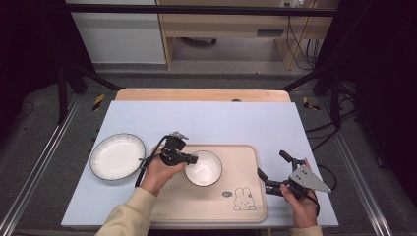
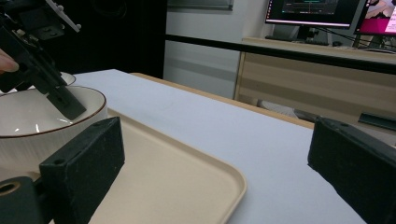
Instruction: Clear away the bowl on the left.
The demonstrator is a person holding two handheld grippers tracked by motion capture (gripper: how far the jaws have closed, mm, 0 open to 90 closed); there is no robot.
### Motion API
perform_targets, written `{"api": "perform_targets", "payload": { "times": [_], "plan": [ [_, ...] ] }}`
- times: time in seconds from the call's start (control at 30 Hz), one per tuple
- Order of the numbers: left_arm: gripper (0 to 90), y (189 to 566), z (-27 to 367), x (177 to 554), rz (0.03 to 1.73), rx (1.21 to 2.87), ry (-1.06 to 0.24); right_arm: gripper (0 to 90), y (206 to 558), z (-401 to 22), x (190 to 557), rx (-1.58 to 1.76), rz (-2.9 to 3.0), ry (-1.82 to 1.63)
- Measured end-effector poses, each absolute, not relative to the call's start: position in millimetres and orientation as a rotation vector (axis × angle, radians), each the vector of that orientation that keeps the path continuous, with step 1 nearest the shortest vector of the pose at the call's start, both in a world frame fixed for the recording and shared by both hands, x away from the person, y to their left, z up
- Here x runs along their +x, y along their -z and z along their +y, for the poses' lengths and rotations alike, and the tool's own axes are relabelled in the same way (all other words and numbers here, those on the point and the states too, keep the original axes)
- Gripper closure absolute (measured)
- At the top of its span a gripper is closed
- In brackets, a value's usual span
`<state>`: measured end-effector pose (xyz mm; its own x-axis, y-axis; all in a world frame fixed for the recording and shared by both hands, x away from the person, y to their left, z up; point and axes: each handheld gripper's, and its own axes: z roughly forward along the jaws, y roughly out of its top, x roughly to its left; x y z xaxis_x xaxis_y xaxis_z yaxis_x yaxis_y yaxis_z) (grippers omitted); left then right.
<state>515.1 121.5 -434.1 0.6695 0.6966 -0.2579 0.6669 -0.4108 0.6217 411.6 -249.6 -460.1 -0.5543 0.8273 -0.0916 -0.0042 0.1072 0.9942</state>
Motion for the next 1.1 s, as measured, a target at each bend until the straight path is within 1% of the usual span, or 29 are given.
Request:
{"api": "perform_targets", "payload": {
  "times": [0.53, 1.1],
  "plan": [
    [82.0, 441.4, 117.2, 514.2, 1.040, 2.185, -0.049, 3.7, 460.1, -249.6, 411.6, 0.818, 1.695, -1.521],
    [82.1, 444.9, 119.8, 517.1, 1.060, 2.177, -0.007, 3.7, 460.3, -249.2, 411.5, 0.821, 1.695, -1.524]
  ]
}}
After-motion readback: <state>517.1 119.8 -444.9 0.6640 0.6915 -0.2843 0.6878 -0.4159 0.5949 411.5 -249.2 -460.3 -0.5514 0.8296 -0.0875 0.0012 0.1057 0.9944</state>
